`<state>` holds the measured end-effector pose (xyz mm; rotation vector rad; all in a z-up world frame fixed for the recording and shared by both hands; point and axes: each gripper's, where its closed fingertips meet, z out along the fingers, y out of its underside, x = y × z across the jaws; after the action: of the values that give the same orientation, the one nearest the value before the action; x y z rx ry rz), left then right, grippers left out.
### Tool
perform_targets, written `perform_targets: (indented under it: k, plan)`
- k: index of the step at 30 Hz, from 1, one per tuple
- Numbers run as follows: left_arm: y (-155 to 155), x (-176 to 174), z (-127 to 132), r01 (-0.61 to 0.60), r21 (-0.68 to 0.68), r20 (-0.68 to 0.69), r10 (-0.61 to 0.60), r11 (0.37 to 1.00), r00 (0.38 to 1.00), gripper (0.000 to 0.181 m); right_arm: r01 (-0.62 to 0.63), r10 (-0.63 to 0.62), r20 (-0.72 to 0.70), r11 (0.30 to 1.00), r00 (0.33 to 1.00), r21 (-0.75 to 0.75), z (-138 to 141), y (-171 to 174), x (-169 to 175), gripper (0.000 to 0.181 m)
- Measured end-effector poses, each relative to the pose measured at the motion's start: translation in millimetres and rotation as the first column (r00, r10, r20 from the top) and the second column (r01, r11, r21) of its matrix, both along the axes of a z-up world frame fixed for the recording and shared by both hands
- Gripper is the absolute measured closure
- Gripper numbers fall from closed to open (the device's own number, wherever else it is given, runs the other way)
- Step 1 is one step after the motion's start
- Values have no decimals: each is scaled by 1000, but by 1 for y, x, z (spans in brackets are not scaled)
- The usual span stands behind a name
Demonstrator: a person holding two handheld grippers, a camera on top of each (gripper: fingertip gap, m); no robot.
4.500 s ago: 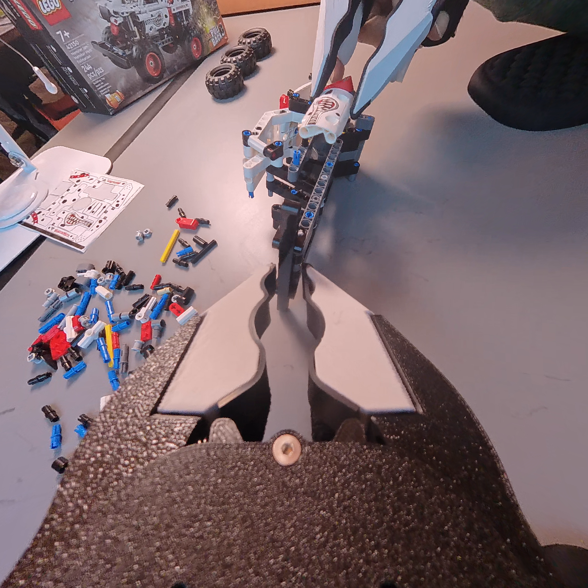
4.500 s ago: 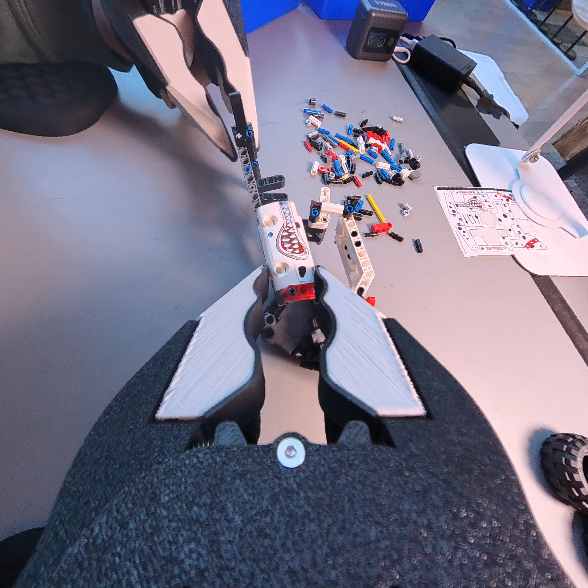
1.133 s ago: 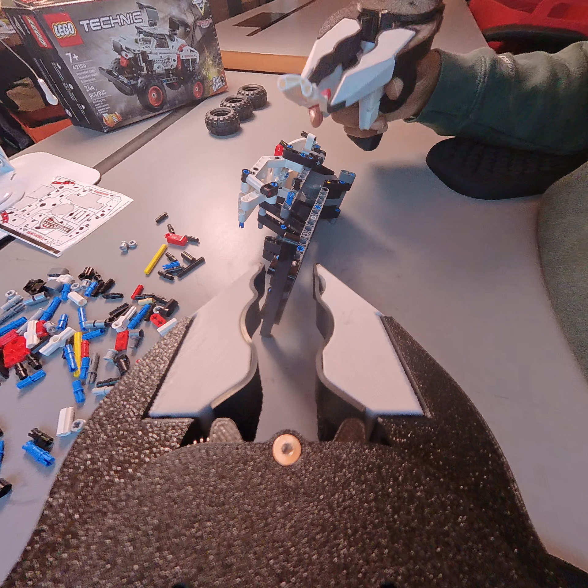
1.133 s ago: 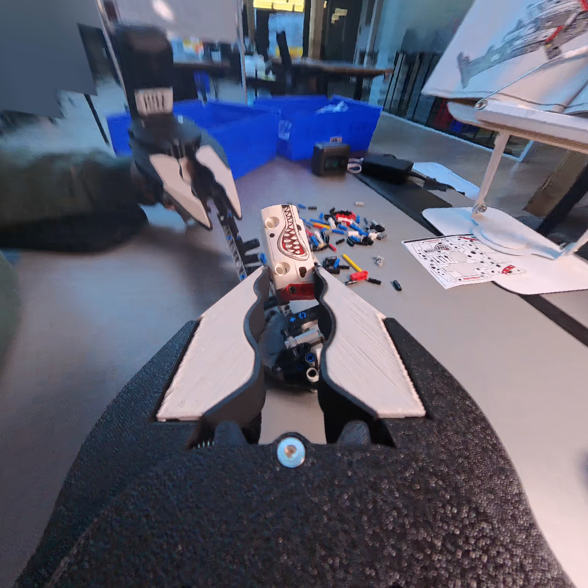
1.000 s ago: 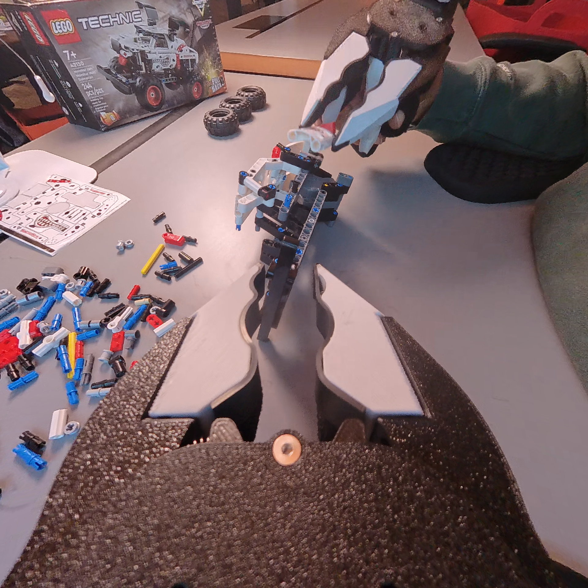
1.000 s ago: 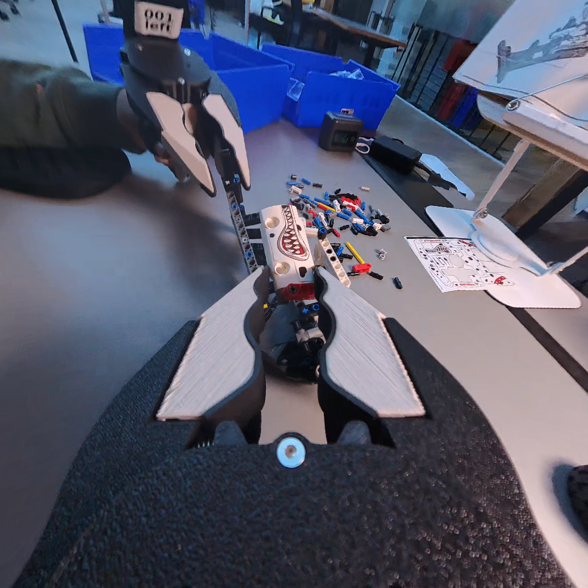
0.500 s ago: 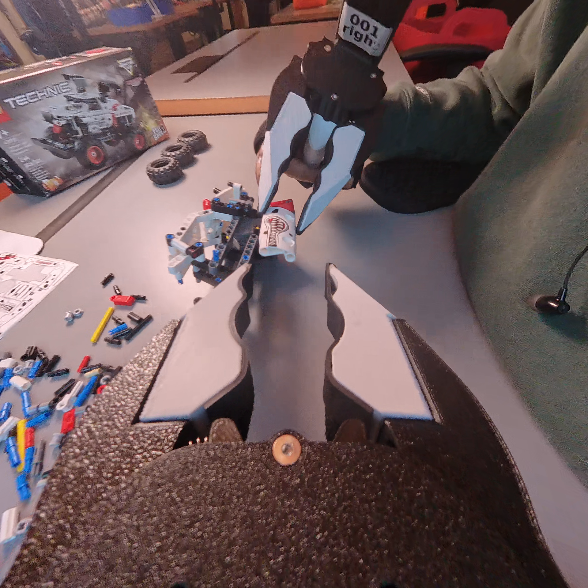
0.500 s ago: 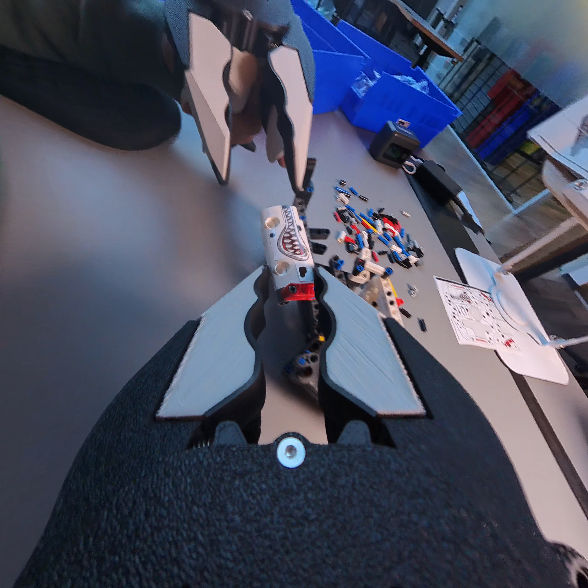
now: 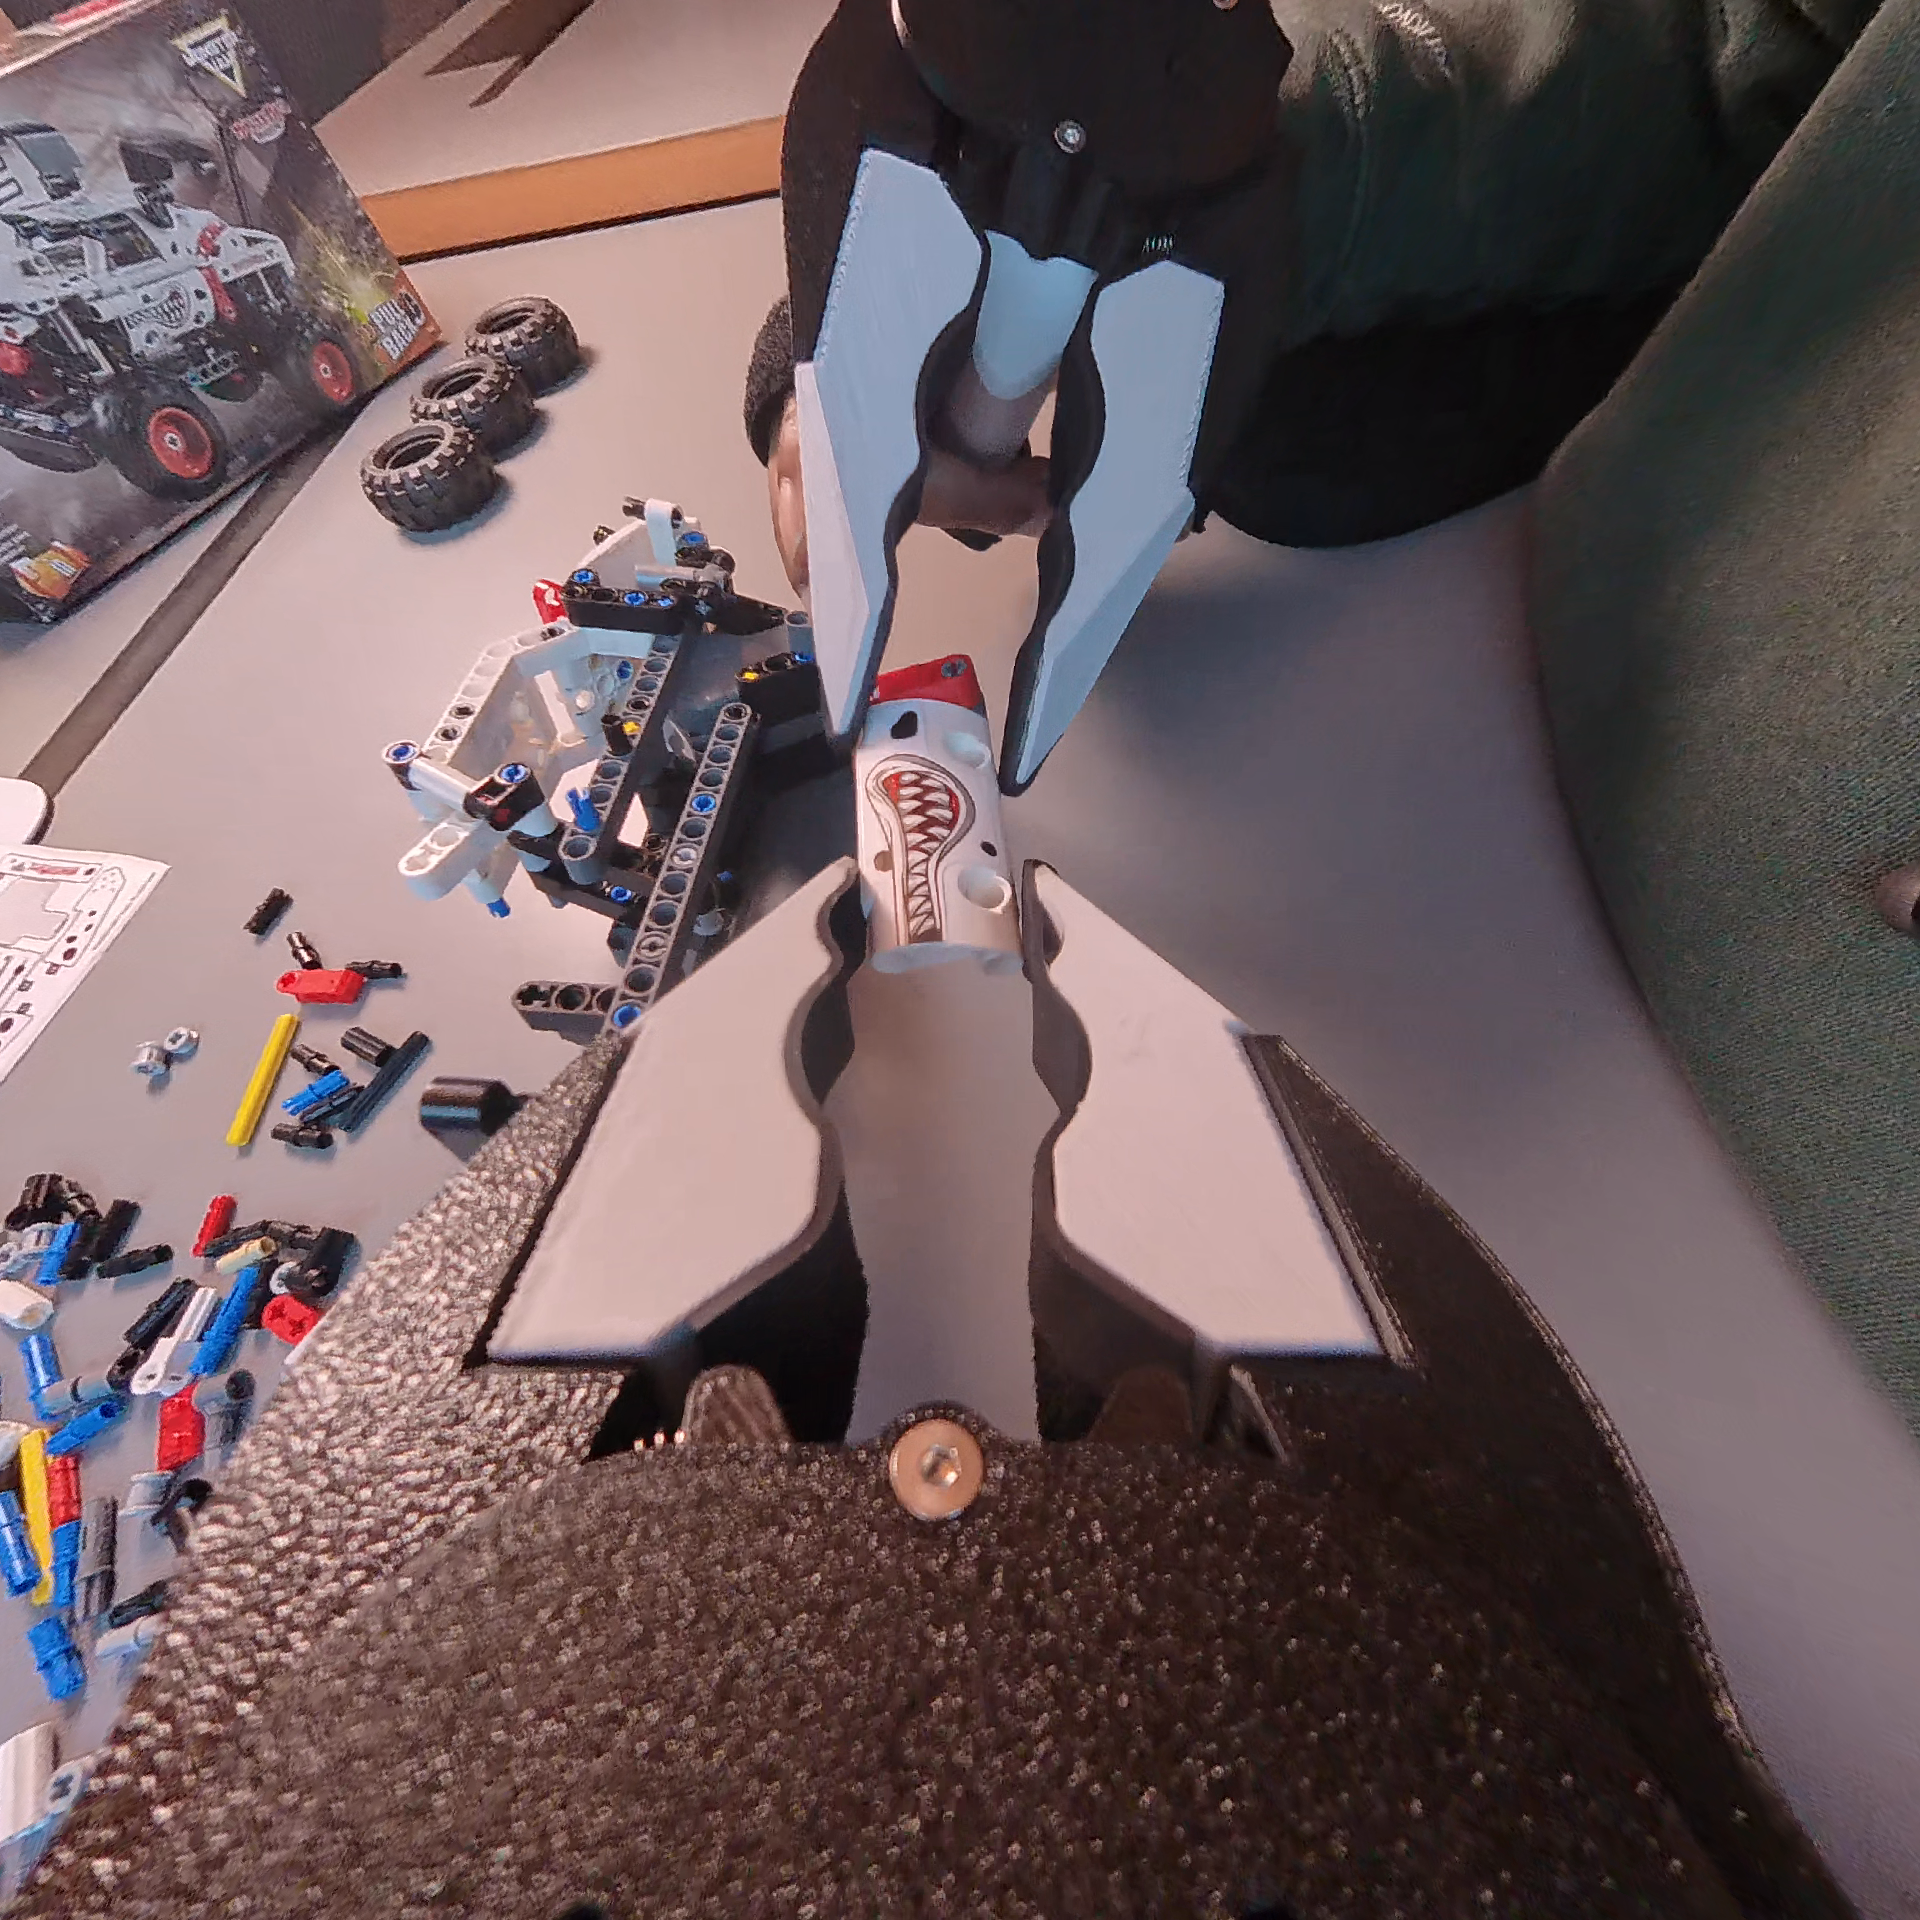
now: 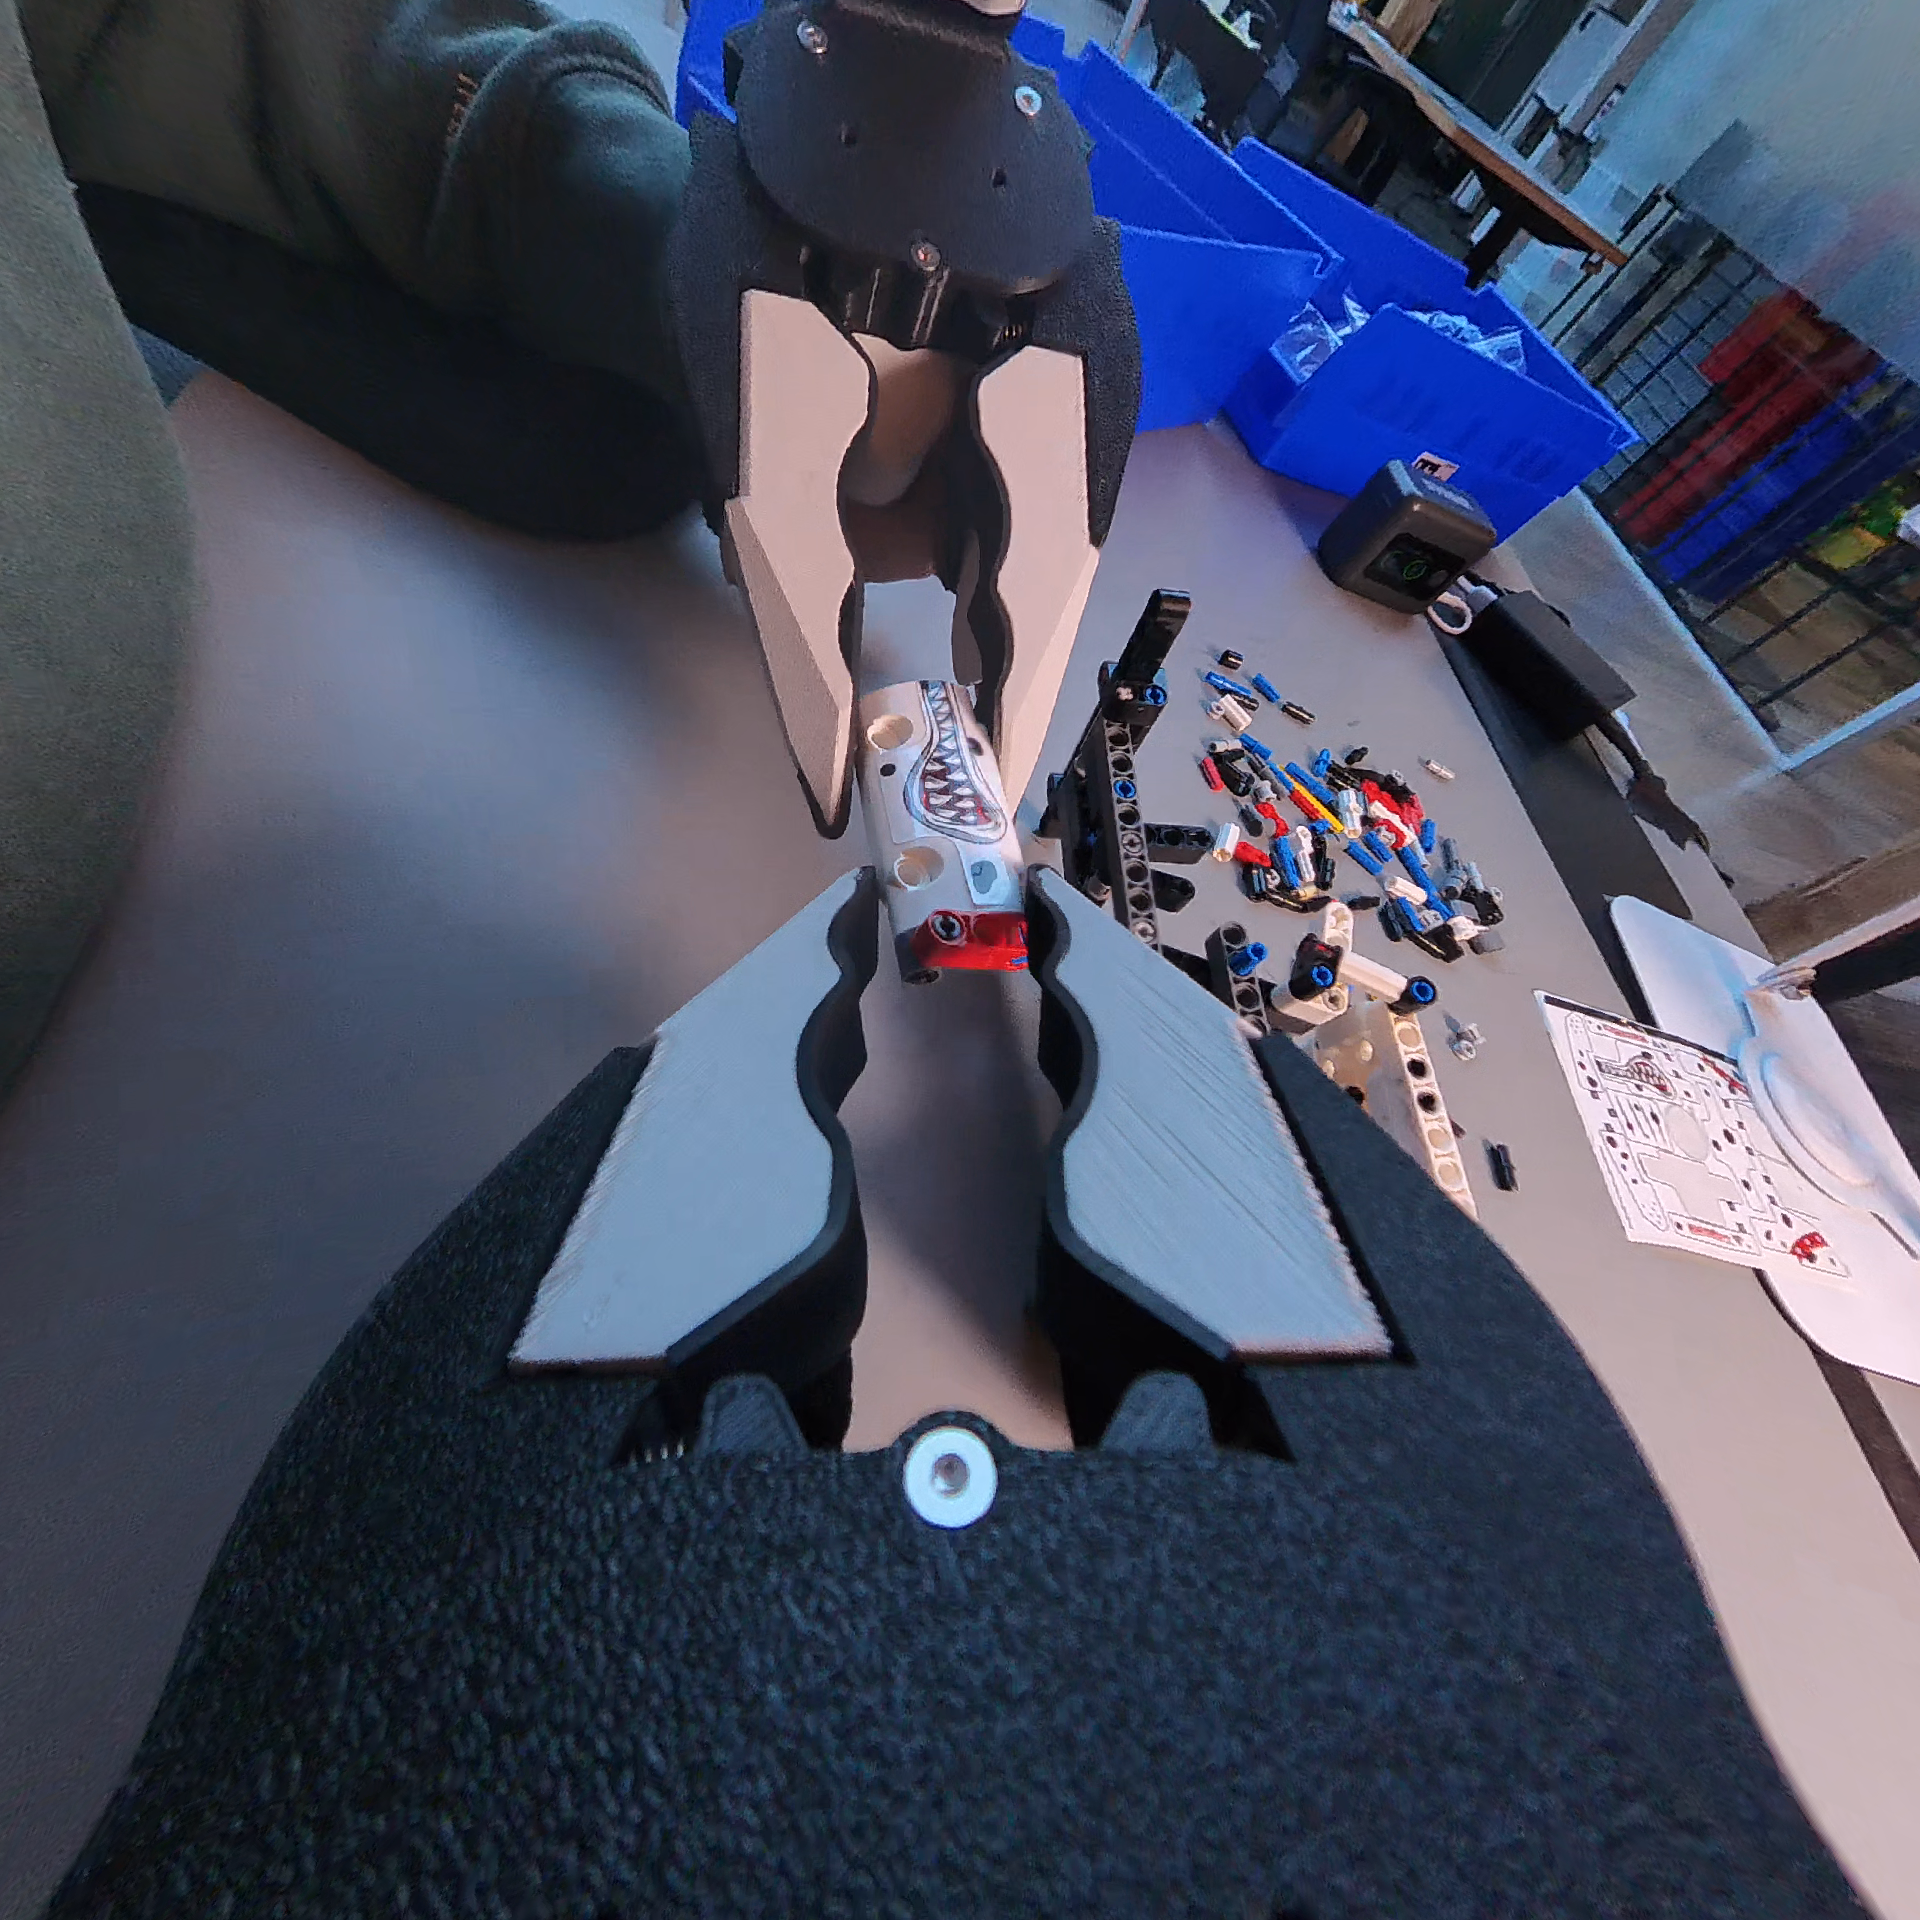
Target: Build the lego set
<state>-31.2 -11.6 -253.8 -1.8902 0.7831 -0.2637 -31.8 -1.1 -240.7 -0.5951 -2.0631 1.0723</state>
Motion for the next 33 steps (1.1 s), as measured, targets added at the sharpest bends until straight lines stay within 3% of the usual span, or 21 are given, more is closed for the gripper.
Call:
perform_targets:
  k: [7,12,17,22,27,33]
  plan:
    - [0,-6,9,-17,50,9,16,999,1000,152,17,-15,45,999,999,-46,1,15,5,146]
    - [-2,0,13,15,68,31,-18,998,999,152,-19,23,58,997,998,-72,1,8,8,146]
    - [-3,1,13,21,69,37,-24,997,999,152,-55,60,49,995,997,-85,2,2,12,175]
    - [-2,0,14,16,71,47,-20,997,999,152,-46,50,58,996,997,-77,0,5,11,178]
    - [0,-8,15,-19,75,40,16,997,999,152,13,-8,99,998,995,-56,-1,29,13,162]
    - [4,-15,15,-57,92,26,55,994,998,152,144,-142,113,989,983,-11,5,75,19,155]
